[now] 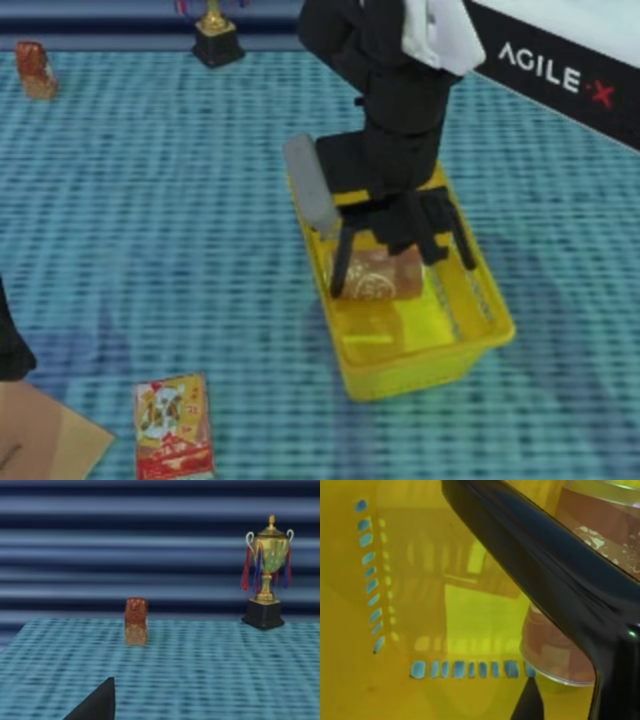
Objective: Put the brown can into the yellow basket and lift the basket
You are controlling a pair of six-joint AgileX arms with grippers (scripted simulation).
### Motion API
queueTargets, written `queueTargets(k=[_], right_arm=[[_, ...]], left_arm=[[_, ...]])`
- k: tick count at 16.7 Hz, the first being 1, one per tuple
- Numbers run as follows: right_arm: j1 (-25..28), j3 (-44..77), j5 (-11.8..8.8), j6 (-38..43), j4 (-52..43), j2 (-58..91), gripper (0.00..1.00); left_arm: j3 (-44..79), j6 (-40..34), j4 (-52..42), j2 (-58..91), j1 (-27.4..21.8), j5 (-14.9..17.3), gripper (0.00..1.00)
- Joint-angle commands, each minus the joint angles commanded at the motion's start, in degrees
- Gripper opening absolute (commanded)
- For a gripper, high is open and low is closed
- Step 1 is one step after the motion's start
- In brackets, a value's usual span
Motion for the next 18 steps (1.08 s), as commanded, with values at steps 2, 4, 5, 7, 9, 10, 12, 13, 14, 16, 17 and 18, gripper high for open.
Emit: queueTargets(k=[2,4,5,7,9,10,12,13,14,16,17,18], right_arm=[[0.0,0.0,0.0,0.0,0.0,0.0,0.00],[0.0,0.0,0.0,0.0,0.0,0.0,0.00],[0.0,0.0,0.0,0.0,0.0,0.0,0.00],[0.0,0.0,0.0,0.0,0.0,0.0,0.00],[0.0,0.0,0.0,0.0,0.0,0.0,0.00],[-0.1,0.1,0.0,0.1,0.0,0.1,0.00],[-0.2,1.0,0.0,-0.3,-1.0,0.0,0.00],[-0.4,2.2,0.0,-0.6,-2.4,-0.2,0.00],[-0.7,3.7,0.1,-0.9,-4.2,-0.4,0.00],[-1.2,6.7,0.0,-1.6,-8.0,-1.0,0.00],[-1.4,7.9,0.0,-1.9,-9.4,-1.2,0.00],[-1.6,8.7,0.0,-2.1,-10.2,-1.5,0.00]], left_arm=[[0.0,0.0,0.0,0.0,0.0,0.0,1.00],[0.0,0.0,0.0,0.0,0.0,0.0,1.00],[0.0,0.0,0.0,0.0,0.0,0.0,1.00],[0.0,0.0,0.0,0.0,0.0,0.0,1.00],[0.0,0.0,0.0,0.0,0.0,0.0,1.00],[0.0,0.0,0.0,0.0,0.0,0.0,1.00],[0.0,0.0,0.0,0.0,0.0,0.0,1.00],[0.0,0.0,0.0,0.0,0.0,0.0,1.00],[0.0,0.0,0.0,0.0,0.0,0.0,1.00],[0.0,0.0,0.0,0.0,0.0,0.0,1.00],[0.0,0.0,0.0,0.0,0.0,0.0,1.00],[0.0,0.0,0.0,0.0,0.0,0.0,1.00]])
